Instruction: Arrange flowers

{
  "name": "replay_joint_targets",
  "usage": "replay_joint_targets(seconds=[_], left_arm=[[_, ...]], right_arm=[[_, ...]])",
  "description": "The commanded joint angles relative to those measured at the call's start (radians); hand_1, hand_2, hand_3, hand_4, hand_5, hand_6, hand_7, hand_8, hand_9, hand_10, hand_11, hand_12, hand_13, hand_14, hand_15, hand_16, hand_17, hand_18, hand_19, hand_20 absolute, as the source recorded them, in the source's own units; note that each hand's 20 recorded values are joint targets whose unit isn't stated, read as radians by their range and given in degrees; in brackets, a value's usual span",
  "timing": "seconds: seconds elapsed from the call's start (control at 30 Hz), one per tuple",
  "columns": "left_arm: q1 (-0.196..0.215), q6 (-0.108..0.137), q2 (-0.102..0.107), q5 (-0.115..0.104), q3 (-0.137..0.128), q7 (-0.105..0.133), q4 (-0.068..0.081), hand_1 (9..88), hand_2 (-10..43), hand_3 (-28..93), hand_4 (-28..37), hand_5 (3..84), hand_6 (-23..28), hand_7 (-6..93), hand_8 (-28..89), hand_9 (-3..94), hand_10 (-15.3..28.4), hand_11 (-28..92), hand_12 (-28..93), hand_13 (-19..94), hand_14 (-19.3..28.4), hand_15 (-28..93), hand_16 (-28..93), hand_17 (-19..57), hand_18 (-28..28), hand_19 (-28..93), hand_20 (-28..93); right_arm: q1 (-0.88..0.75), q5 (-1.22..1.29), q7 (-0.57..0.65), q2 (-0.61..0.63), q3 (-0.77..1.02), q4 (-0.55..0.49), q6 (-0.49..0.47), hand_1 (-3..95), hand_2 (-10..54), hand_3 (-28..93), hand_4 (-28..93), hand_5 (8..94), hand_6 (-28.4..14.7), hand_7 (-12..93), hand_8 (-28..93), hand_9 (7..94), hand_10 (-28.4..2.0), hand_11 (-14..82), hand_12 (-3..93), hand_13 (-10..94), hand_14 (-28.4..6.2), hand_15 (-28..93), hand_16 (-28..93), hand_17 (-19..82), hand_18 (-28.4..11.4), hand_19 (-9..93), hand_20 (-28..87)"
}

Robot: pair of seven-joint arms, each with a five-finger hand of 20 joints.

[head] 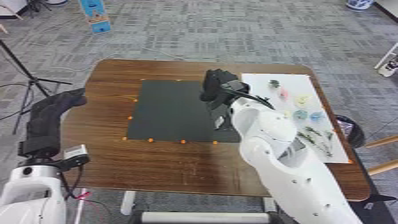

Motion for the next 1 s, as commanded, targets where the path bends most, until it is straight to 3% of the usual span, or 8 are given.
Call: replay_joint_targets(seconds=[0.03,0.13,0.23,0.3,0.4,0.53,0.6,1.0], left_arm=[[0.003,-0.017,-0.005,0.003,0.029,-0.007,0.019,19.7,20.5,70,-28.3,50.5,3.3,15.2,-7,50.4,13.3,23,15,33,12.0,9,1,6.3,5.6,3,17],[0.035,0.003,-0.006,-0.006,0.036,0.009,0.005,21.9,24.2,69,-28.3,50.9,3.4,15.6,-7,50.8,13.3,24,15,34,12.2,10,1,6.6,5.7,4,16],[-0.041,0.012,-0.01,0.008,0.099,-0.029,0.038,25.1,26.2,69,-28.3,51.7,3.5,16.8,-6,51.3,13.1,26,15,35,12.5,11,1,6.9,6.6,6,17],[-0.063,0.048,-0.013,-0.011,0.138,-0.038,0.046,27.9,26.8,68,-28.3,51.2,4.0,18.4,-6,51.1,13.0,27,15,37,12.9,12,1,7.8,7.8,9,17],[-0.082,0.082,-0.022,0.005,0.176,-0.069,0.065,30.8,26.3,67,-28.3,48.1,4.4,20.5,-7,48.8,12.5,28,14,37,12.4,13,0,7.9,8.0,10,17],[-0.071,0.083,-0.023,-0.082,0.181,-0.043,0.085,35.4,24.4,67,-28.2,43.9,4.0,22.6,-8,46.0,11.3,30,14,36,11.8,14,-1,8.6,7.8,11,17],[-0.081,0.122,-0.018,-0.137,0.196,-0.022,0.095,35.7,24.4,67,-28.3,43.7,4.0,23.0,-9,46.0,11.3,30,13,36,11.9,14,-1,8.8,7.8,12,17],[-0.155,0.135,0.017,-0.237,0.242,0.006,0.147,31.6,26.6,68,-28.3,45.9,3.8,22.1,-9,48.2,12.3,29,12,37,12.6,15,-2,8.5,7.7,11,16]], right_arm=[[0.026,-0.083,-0.048,-0.114,-0.046,0.079,-0.01,50.8,-3.6,60,-2,76.6,0.6,32,39,84.7,-10.8,51.7,49.0,83,-9.7,80,59,53,-24.7,93,65],[0.015,-0.101,-0.034,-0.138,-0.075,0.104,0.0,50.8,-3.4,60,-2,76.6,0.6,32,38,85.0,-10.7,51.9,48.9,83,-9.6,80,59,53,-24.7,93,65],[0.01,-0.175,-0.086,-0.217,-0.041,0.186,-0.01,50.9,-3.1,59,-2,76.5,0.6,32,38,85.0,-10.7,51.9,48.9,83,-9.5,80,58,53,-24.7,93,65],[0.001,-0.208,-0.107,-0.246,-0.033,0.217,-0.01,51.1,-3.0,59,-1,76.5,0.6,32,38,85.1,-10.6,51.9,48.8,83,-9.6,80,58,53,-24.7,93,65],[-0.008,-0.252,-0.135,-0.276,-0.023,0.248,-0.02,51.6,-2.5,58,0,76.1,0.7,33,38,85.1,-10.5,51.9,48.8,83,-9.6,80,58,53,-24.8,93,65],[-0.011,-0.284,-0.149,-0.292,-0.026,0.27,-0.023,51.9,-2.3,57,0,75.9,0.8,33,38,85.0,-10.3,52.0,48.8,83,-9.5,80,58,53,-24.7,93,65],[-0.005,-0.291,-0.146,-0.299,-0.028,0.282,-0.019,52.1,-2.2,57,1,75.7,0.9,33,37,85.0,-10.3,52.0,48.7,83,-9.4,80,58,53,-24.7,93,65],[0.002,-0.329,-0.11,-0.402,0.024,0.364,0.037,52.9,-2.0,55,1,75.7,1.0,34,36,85.1,-10.1,52.4,48.5,84,-9.3,80,58,53,-24.7,93,65]])
